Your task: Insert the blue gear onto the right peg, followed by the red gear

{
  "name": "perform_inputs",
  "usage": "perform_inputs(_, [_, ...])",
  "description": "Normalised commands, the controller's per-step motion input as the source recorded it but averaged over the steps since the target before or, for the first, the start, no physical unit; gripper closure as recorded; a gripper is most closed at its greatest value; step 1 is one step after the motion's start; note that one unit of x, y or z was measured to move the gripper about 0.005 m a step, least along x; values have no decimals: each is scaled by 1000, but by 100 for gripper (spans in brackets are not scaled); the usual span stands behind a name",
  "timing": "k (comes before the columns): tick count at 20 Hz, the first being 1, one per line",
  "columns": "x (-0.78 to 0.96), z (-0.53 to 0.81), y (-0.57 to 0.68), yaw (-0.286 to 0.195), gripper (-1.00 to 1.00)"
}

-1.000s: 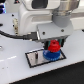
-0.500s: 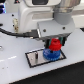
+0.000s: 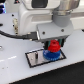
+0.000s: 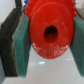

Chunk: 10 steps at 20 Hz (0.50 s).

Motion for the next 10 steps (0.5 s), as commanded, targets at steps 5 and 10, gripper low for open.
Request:
perform_inputs(5, [169, -95, -106, 0, 100])
perform_inputs(10, [202, -156, -90, 0, 100])
